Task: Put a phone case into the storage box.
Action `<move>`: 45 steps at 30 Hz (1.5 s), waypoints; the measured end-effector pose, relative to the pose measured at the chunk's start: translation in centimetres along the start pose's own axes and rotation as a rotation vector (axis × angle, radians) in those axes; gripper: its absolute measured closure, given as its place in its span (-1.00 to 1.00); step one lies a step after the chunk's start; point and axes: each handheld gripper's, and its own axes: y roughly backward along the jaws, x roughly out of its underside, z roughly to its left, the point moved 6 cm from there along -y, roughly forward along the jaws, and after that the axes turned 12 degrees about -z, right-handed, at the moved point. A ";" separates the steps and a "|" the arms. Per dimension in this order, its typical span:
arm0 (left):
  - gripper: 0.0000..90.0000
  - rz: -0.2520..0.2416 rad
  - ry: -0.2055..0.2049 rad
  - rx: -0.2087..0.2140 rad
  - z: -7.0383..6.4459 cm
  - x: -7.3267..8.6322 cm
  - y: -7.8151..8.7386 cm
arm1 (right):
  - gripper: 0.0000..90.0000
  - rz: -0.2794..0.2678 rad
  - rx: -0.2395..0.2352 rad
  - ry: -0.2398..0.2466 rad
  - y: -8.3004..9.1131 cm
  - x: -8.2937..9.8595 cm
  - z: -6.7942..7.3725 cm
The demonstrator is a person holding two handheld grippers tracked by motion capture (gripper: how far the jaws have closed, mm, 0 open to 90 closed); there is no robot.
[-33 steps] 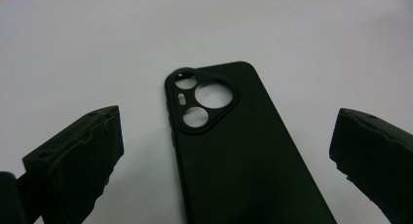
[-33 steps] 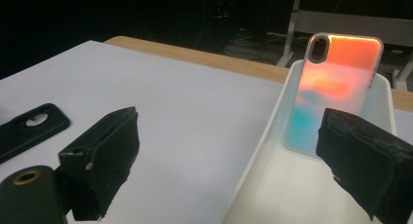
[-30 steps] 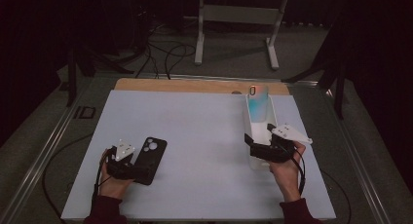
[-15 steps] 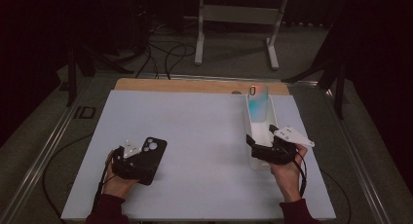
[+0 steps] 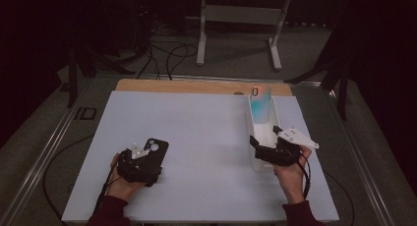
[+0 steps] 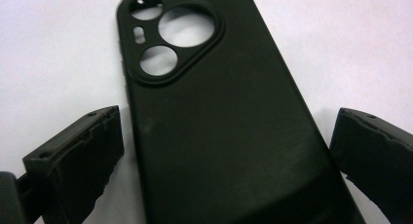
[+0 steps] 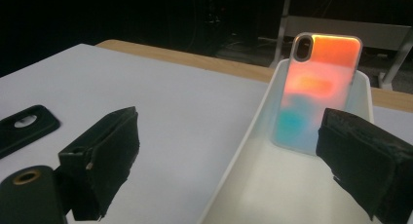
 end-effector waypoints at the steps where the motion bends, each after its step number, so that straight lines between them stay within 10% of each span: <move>1: -1.00 0.001 0.000 -0.002 0.0 0.0 0.0 | -0.82 0.000 0.000 0.000 0.0 0.0 0.0; 25: -0.69 0.062 0.004 -0.007 0.2 -0.5 0.3 | -0.81 0.002 -0.012 0.011 -0.2 0.0 0.5; 45: -0.65 -0.032 -0.047 -0.055 -0.1 -2.5 1.3 | -0.81 0.017 -0.029 -0.017 -0.3 0.3 0.3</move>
